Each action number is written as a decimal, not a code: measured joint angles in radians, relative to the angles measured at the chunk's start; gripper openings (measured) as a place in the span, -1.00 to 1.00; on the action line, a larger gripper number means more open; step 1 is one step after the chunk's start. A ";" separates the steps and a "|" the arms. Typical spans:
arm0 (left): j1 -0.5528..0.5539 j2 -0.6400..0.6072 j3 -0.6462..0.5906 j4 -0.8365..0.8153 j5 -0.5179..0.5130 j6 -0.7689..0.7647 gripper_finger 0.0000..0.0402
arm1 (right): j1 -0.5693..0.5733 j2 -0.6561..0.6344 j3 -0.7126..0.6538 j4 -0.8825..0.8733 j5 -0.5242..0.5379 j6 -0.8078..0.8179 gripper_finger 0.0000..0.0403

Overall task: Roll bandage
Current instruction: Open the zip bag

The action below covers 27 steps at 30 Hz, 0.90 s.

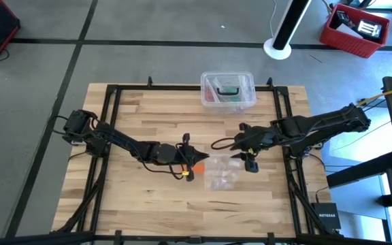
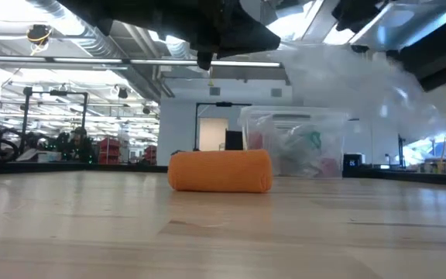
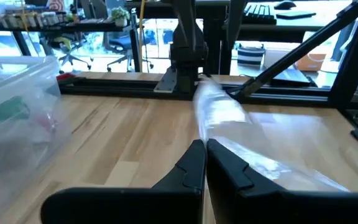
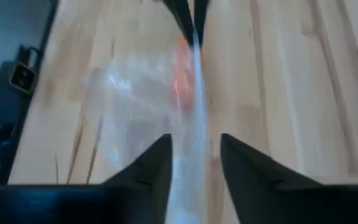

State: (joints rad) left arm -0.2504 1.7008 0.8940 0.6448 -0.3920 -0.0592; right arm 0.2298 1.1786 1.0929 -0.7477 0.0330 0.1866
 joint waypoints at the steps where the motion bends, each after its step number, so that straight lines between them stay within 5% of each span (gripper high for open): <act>1: 0.000 0.000 0.000 0.000 0.000 0.012 -1.00 | 0.000 0.000 -0.006 0.026 0.000 -0.015 -0.22; 8: 0.000 0.000 0.000 0.003 0.003 0.036 -1.00 | 0.000 0.054 -0.039 0.102 0.018 -0.085 0.01; 27: 0.003 0.001 0.000 -0.002 0.003 0.031 -1.00 | 0.009 0.133 -0.011 0.121 -0.012 -0.116 -0.15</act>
State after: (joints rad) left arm -0.2478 1.7016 0.8940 0.6425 -0.3893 -0.0277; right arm 0.2385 1.3117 1.0819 -0.6268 0.0211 0.0709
